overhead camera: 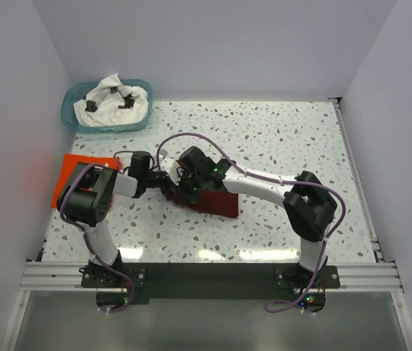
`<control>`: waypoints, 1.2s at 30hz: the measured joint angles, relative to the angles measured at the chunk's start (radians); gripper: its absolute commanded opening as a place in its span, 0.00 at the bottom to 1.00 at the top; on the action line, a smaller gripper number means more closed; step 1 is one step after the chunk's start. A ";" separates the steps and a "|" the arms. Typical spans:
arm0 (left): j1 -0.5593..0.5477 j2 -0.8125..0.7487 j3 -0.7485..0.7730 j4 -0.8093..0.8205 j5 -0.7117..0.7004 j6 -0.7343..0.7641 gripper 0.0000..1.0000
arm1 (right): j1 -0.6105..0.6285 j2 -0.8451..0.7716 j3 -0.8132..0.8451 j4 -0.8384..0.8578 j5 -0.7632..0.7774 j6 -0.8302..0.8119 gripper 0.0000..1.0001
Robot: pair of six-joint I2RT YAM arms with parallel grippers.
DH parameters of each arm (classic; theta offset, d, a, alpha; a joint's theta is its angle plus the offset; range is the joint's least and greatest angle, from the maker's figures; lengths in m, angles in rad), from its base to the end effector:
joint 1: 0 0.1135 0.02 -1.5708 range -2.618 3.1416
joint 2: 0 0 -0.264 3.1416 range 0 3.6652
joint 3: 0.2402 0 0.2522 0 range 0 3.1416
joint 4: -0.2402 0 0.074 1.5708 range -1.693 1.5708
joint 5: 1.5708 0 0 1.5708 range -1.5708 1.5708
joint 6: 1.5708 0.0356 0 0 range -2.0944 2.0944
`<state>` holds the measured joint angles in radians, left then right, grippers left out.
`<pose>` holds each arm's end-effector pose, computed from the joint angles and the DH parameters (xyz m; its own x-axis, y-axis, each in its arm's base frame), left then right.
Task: Fold and stack the t-shirts
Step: Neatly place the folded tshirt to the corner
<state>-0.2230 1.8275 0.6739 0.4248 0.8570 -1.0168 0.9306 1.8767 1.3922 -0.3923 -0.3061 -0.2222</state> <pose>0.3000 -0.0956 0.1044 -0.9325 -0.3594 0.0357 -0.1869 0.3956 -0.8992 0.2383 0.3378 0.2213 -0.2540 -0.6928 -0.6749 -0.9594 0.2690 0.0850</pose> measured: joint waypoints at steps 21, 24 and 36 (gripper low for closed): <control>0.050 -0.063 0.457 -0.890 -0.304 0.635 0.00 | -0.077 -0.143 0.021 -0.072 -0.056 0.035 0.99; 0.078 -0.063 0.542 -1.032 -0.381 0.779 0.00 | -0.138 -0.199 0.021 -0.108 -0.053 0.006 0.99; 0.280 -0.076 0.676 -1.350 -0.499 1.165 0.00 | -0.211 -0.249 0.010 -0.240 0.003 -0.100 0.99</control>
<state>0.0570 1.7515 1.3499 -0.9249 0.3580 0.1486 0.7193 1.6276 1.4021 -0.6319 -0.3035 -0.3218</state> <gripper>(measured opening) 0.215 0.986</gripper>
